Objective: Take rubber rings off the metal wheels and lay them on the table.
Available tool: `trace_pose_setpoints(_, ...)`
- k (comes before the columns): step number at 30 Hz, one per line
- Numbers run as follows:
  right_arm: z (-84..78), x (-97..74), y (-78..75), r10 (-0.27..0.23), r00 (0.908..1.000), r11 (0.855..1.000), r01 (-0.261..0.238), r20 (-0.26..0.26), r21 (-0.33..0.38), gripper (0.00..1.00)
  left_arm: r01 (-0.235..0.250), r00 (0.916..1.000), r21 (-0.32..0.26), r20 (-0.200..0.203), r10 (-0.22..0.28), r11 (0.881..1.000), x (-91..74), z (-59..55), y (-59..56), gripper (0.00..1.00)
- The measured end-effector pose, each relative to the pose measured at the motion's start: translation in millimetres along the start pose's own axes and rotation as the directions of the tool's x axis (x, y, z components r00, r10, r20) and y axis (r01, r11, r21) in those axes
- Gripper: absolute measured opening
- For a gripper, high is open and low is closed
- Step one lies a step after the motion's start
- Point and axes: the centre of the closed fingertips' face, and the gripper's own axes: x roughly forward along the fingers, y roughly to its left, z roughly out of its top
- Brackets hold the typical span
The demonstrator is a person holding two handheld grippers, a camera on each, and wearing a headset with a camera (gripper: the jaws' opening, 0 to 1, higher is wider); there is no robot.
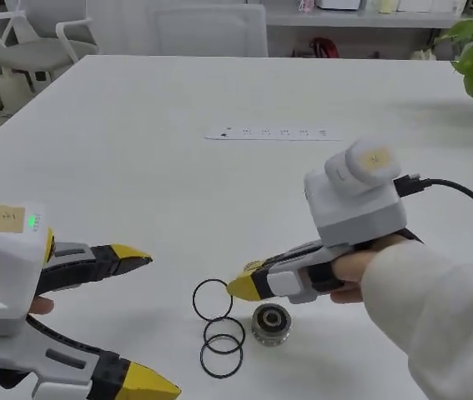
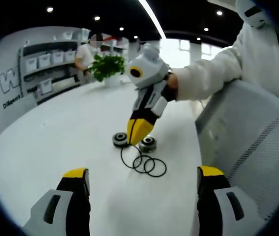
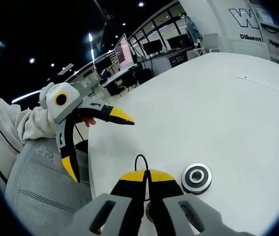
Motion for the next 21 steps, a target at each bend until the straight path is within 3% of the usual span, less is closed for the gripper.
trace_pose_setpoints(7, -9.2, 6.0, -0.7, 0.007, 0.9993, 1.0, -0.007, -0.037, -0.01, 0.0, 0.01, 0.9997, 0.011, -0.022, -0.009, 1.0, 1.8, -3.9, -3.2, 0.92)
trace_pose_setpoints(21, -15.3, 11.0, -4.7, -0.015, 0.998, 0.999, 0.014, -0.061, -0.029, 0.0, 0.011, 0.9994, 0.003, -0.032, -0.011, 1.0, 2.0, -6.7, -3.4, 0.91)
